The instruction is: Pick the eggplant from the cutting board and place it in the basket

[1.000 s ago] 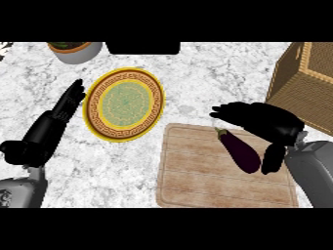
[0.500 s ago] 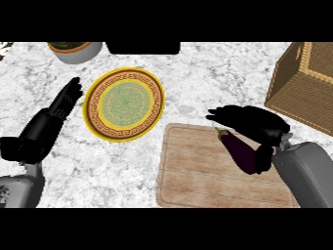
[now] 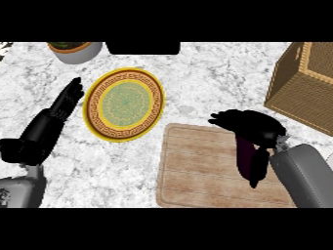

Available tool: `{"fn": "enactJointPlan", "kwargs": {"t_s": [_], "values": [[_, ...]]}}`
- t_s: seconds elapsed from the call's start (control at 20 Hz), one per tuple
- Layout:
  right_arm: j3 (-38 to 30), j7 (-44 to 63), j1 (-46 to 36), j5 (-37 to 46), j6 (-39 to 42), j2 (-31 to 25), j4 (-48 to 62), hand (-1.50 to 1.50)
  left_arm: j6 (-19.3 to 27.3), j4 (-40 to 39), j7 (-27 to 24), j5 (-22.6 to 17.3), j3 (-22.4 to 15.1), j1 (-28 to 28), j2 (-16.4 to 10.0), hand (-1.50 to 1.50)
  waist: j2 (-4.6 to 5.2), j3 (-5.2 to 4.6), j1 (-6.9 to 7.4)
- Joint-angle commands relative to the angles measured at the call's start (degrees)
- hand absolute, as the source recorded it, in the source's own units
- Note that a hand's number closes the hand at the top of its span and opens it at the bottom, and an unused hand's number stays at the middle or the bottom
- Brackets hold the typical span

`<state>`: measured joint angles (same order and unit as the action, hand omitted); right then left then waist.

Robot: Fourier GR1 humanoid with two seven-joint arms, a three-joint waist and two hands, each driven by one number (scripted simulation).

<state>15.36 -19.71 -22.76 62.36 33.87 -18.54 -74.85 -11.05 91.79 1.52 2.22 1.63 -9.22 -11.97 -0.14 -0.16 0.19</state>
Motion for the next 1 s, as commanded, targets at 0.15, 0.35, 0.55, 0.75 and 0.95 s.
{"fn": "enactJointPlan", "kwargs": {"t_s": [0.15,0.35,0.55,0.75,0.95], "values": [[0.8,-0.9,1.8,3.1,1.4,1.1,1.0,-1.5,-1.8,-0.5,0.3,-0.4,1.6,0.1,0.0,0.0,0.12,0.16,-0.11],[4.7,-5.6,0.0,6.9,-2.7,-0.2,6.7,1.5,-1.6,-2.1,2.1,-0.4,2.1,-3.9,-0.3,0.0,0.22,0.17,0.02],[4.2,-4.1,2.9,7.8,-1.8,1.5,2.9,1.5,-1.4,-1.6,-0.1,0.6,2.5,-1.2,0.3,0.0,0.13,0.16,-0.14],[6.3,-8.7,0.9,10.7,-6.2,0.4,5.5,1.5,-1.3,-2.1,-1.7,1.3,2.2,-1.1,0.8,0.0,0.16,0.16,-0.04],[5.4,-11.2,3.0,12.0,-11.7,-1.2,3.3,1.5,-1.8,-1.1,0.1,2.2,1.2,-1.0,0.9,0.0,0.12,0.16,-0.15]]}}
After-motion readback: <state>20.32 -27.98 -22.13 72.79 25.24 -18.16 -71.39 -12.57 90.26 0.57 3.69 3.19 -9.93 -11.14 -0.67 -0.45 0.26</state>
